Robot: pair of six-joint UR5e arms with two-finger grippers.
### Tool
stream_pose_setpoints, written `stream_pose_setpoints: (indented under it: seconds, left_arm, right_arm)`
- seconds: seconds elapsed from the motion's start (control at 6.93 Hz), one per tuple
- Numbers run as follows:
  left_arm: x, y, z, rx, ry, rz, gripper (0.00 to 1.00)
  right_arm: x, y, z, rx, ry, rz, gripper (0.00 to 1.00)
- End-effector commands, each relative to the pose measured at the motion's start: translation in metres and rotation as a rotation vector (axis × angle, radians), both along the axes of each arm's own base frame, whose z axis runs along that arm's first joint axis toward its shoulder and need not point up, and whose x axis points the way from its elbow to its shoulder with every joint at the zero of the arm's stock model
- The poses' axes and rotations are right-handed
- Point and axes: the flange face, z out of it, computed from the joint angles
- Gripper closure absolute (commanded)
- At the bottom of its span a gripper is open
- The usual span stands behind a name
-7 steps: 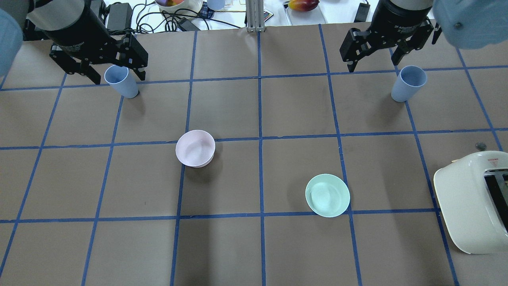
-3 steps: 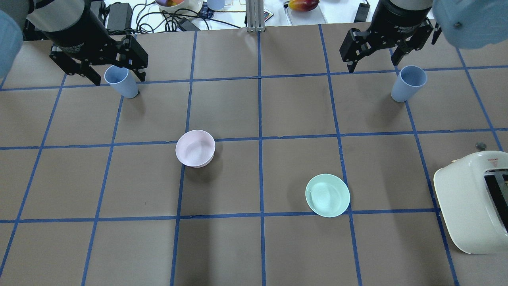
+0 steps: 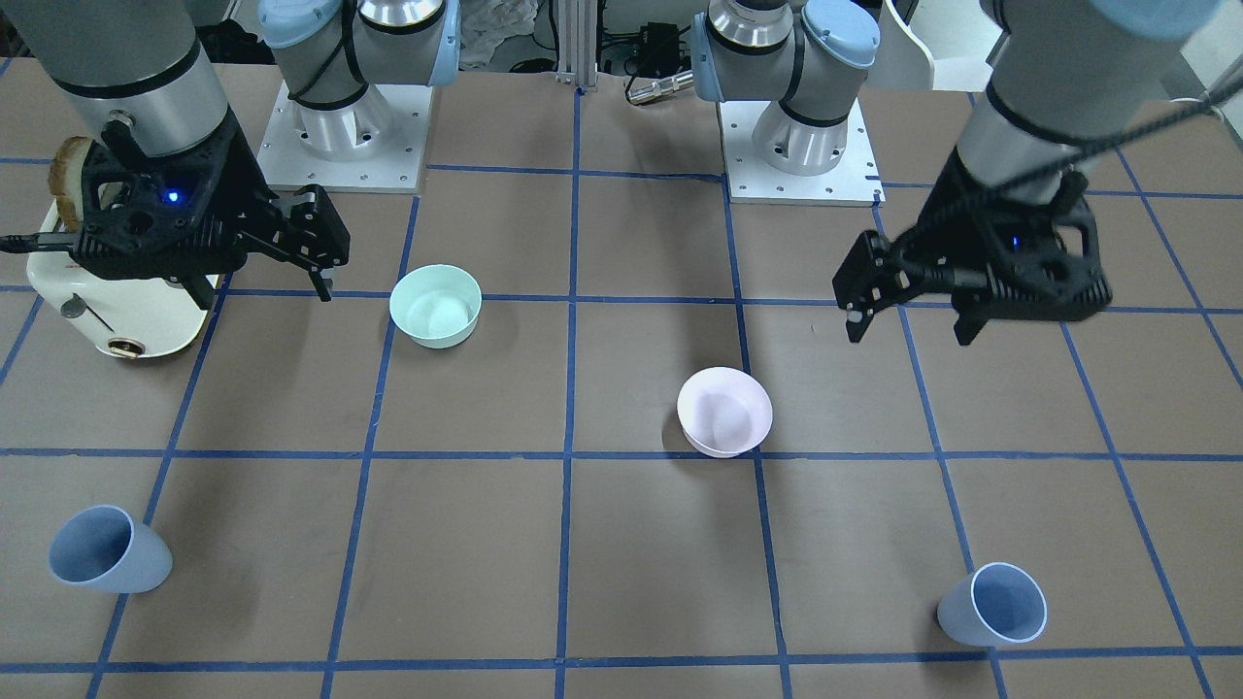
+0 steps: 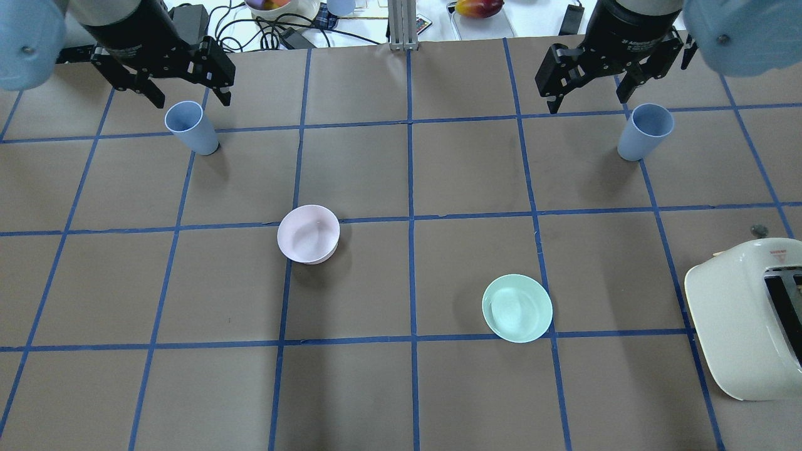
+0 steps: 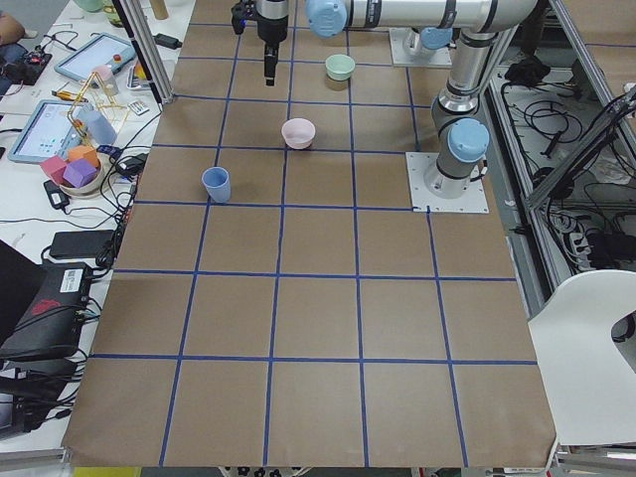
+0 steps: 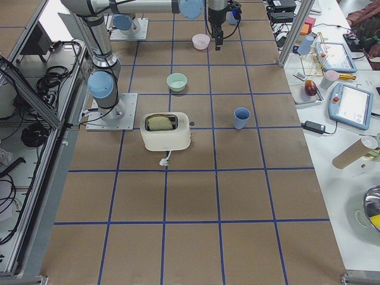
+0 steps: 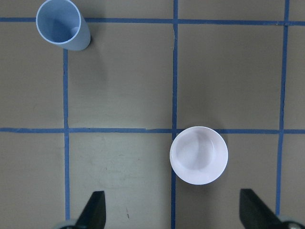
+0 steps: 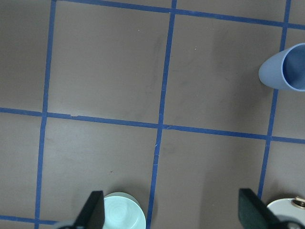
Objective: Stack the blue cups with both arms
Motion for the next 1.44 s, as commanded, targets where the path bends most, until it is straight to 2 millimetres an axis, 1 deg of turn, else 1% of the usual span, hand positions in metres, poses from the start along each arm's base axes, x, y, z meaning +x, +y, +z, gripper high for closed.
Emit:
stream_pose_setpoints:
  seconds: [0.0, 0.14, 0.29, 0.43, 0.58, 0.72, 0.87, 1.01, 1.15, 1.3]
  left_arm:
    - [0.049, -0.093, -0.110, -0.014, -0.032, -0.083, 0.00]
    - [0.089, -0.104, -0.160, 0.058, -0.033, -0.137, 0.00]
    - [0.101, -0.118, -0.186, 0.049, -0.037, -0.143, 0.00]
    - [0.106, -0.130, -0.202, 0.018, -0.046, -0.144, 0.00]
    - [0.107, -0.133, -0.214, 0.029, -0.046, -0.142, 0.00]
    - [0.107, -0.130, -0.224, 0.048, -0.039, -0.143, 0.25]
    - [0.109, -0.130, -0.228, 0.055, -0.032, -0.138, 0.64]
    - [0.111, -0.131, -0.227, 0.053, -0.036, -0.136, 1.00]
    - [0.112, -0.131, -0.227, 0.051, -0.040, -0.137, 1.00]
    - [0.116, -0.131, -0.223, 0.057, -0.082, -0.134, 1.00]
  right_arm:
    - [0.000, 0.000, -0.001, 0.002, 0.003, 0.001, 0.00]
    - [0.000, 0.000, -0.001, 0.001, 0.003, 0.003, 0.00]
    - [-0.001, 0.000, -0.002, 0.004, 0.006, 0.004, 0.00]
    - [0.000, 0.000, -0.002, 0.004, 0.004, 0.005, 0.00]
    - [-0.001, 0.000, -0.003, 0.005, 0.005, 0.006, 0.00]
    - [-0.001, 0.000, -0.003, 0.007, 0.004, 0.002, 0.00]
    - [0.000, 0.001, -0.003, 0.007, 0.003, 0.004, 0.00]
    - [0.000, 0.001, -0.006, 0.011, 0.003, 0.004, 0.00]
    - [0.000, 0.001, -0.005, 0.010, 0.003, 0.003, 0.00]
    - [0.000, 0.001, -0.006, 0.013, 0.004, 0.002, 0.00]
